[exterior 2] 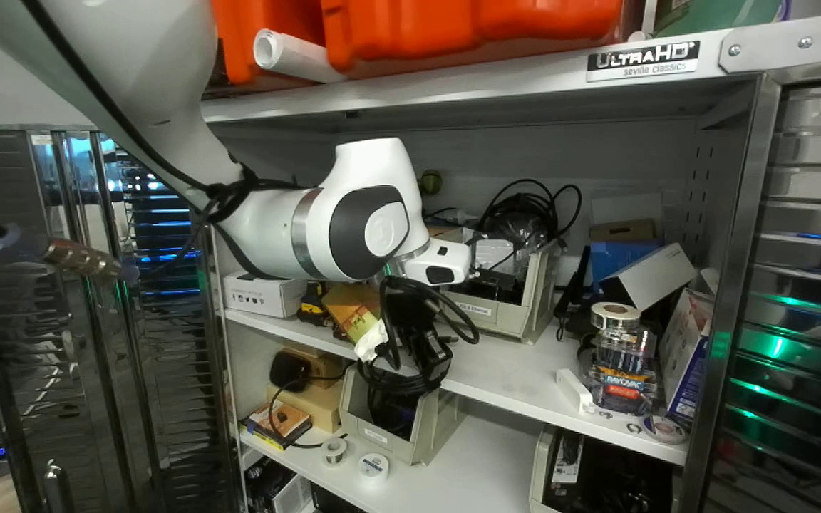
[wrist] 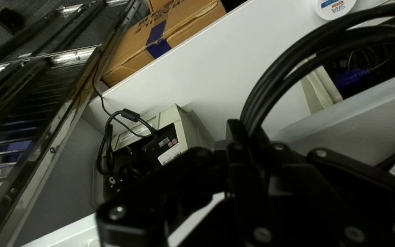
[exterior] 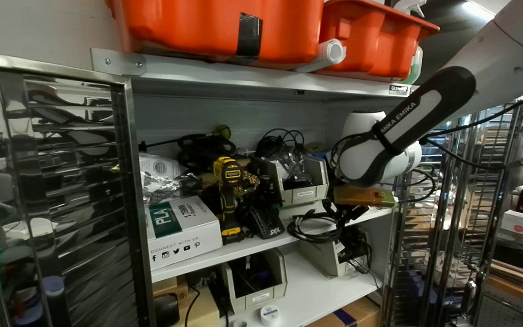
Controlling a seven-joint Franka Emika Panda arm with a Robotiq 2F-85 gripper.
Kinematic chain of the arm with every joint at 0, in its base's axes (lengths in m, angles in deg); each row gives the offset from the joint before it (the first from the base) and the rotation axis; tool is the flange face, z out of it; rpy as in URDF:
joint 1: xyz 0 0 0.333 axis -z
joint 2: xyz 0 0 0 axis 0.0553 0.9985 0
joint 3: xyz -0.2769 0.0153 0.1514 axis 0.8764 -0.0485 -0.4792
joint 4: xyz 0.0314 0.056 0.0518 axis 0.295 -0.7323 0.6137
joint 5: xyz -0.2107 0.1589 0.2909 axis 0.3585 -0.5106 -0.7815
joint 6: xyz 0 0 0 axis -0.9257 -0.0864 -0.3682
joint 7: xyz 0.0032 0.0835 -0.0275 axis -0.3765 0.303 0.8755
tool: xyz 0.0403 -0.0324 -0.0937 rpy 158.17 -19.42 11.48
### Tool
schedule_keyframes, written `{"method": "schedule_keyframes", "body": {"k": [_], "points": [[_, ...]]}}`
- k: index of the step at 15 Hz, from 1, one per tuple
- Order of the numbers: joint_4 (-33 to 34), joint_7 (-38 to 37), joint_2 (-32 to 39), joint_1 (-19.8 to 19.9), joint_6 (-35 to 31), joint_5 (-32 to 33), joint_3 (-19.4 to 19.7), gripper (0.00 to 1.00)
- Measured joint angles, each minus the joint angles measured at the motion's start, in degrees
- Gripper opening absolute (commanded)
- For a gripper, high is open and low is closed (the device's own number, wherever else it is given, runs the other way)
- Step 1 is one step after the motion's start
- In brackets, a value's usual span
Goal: Put the cable in the storage box
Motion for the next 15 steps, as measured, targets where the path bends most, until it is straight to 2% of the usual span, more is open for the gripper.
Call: {"method": "schedule_keyframes", "body": {"k": [5, 7, 11, 15], "points": [[-3.7, -1.0, -5.9, 0.0, -3.3, 4.8, 1.2, 0.02], [-6.1, -3.1, -9.2, 0.1, -5.5, 8.5, 1.7, 0.02], [-8.5, -12.0, -13.4, 1.6, -8.9, 18.8, 2.6, 0.02], [-8.0, -18.7, -12.8, 2.9, -14.9, 24.4, 3.7, 0.02]]}}
